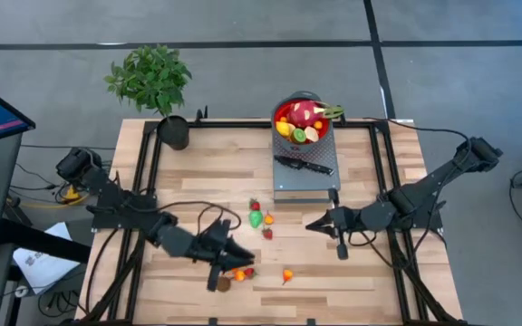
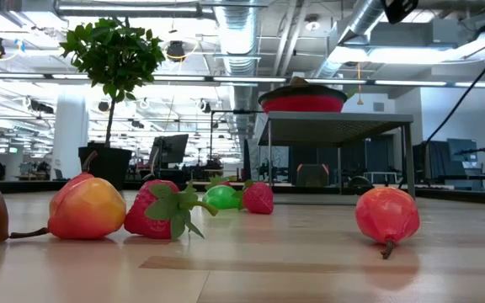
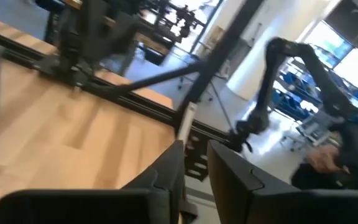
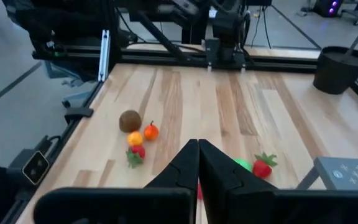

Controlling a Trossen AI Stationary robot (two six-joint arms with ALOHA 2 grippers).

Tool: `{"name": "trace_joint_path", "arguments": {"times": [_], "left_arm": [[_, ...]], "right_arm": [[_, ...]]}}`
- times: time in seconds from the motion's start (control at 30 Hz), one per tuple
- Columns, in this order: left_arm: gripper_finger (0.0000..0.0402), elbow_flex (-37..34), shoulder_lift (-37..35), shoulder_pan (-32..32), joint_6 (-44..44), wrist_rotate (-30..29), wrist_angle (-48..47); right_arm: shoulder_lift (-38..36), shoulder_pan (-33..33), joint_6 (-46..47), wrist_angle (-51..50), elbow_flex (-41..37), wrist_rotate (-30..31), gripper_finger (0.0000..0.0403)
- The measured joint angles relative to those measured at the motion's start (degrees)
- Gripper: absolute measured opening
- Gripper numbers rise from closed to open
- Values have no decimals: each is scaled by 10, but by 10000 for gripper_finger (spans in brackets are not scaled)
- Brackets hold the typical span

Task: Pick & Place Fruit
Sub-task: Put the half kiwi into the red colander on the shelf

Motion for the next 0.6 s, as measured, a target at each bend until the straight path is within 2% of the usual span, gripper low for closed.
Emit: {"name": "trace_joint_path", "arguments": {"times": [0.3,0.43,0.6], "left_arm": [[25,1,0,-72,-27,-6,0],[8,22,0,-90,-25,-11,19],[4,58,4,-108,41,-21,76]], "right_arm": [[-28,19,0,10,0,0,1],[-47,23,0,14,0,0,1],[-57,22,0,14,0,0,1]]}}
